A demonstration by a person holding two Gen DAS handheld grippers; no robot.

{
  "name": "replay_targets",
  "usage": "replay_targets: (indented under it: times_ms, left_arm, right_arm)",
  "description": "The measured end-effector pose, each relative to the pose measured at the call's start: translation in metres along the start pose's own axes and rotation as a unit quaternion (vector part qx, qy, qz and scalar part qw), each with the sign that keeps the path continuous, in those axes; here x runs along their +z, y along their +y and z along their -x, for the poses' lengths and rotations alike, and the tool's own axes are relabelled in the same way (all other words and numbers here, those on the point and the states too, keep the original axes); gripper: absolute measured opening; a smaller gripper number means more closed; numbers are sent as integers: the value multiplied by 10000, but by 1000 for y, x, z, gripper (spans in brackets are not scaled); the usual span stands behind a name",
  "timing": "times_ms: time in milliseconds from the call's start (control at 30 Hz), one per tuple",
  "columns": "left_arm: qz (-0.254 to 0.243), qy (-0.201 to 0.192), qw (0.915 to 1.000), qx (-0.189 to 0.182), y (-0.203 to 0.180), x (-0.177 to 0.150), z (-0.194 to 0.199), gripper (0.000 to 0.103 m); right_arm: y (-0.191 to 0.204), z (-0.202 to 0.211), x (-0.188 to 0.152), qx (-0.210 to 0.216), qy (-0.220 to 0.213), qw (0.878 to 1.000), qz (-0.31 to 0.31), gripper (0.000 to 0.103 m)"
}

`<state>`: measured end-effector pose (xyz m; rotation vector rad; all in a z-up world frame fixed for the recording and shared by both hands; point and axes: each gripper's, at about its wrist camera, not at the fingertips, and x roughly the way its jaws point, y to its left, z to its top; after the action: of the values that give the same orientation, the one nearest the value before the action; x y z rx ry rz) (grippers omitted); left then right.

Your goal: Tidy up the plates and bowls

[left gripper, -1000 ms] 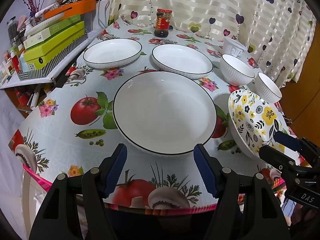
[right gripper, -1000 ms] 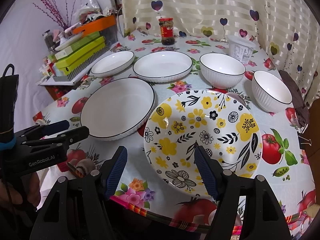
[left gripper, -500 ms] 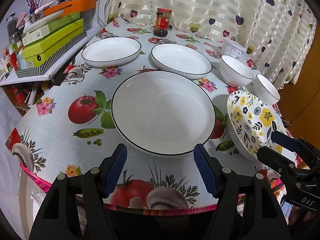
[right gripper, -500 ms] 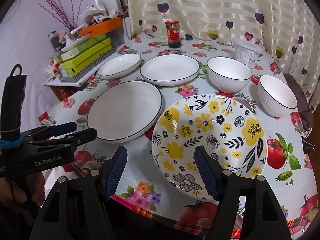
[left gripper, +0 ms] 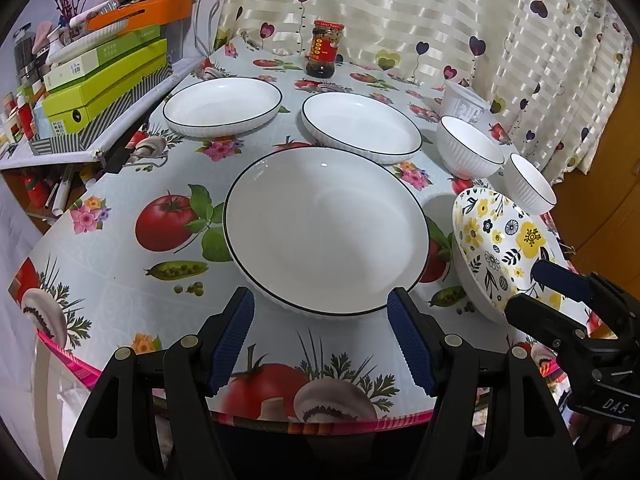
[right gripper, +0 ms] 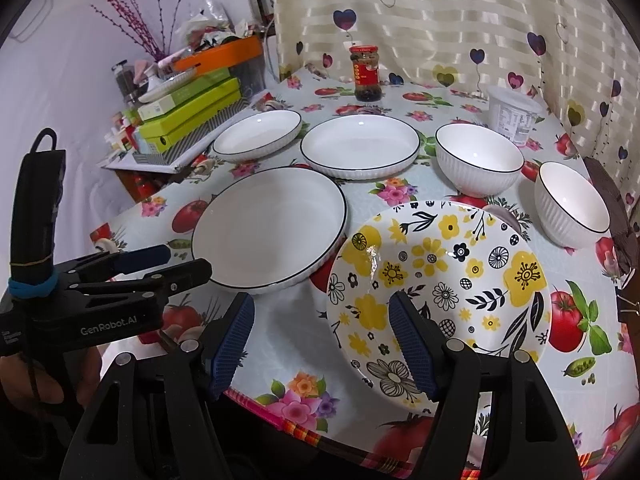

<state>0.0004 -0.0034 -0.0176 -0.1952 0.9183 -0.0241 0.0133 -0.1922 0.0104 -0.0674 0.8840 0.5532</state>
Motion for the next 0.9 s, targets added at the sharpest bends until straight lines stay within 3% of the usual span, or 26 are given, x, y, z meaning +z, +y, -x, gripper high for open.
replay_targets:
  times_ms: [300,567,900]
  left_arm:
    - [130,-37,9998,-148,12,6,-1,70]
    - [487,-71,9984,-269,39,22,-4,70]
    - [741,-237,9970,-52,85,63,-5,70]
  right_arm:
    - [-3,-8,9,180,25,9998,-100,71]
    - [9,-17,33,218,93,9995,187,71]
    - [26,-40,96,271,78,9986,445,71]
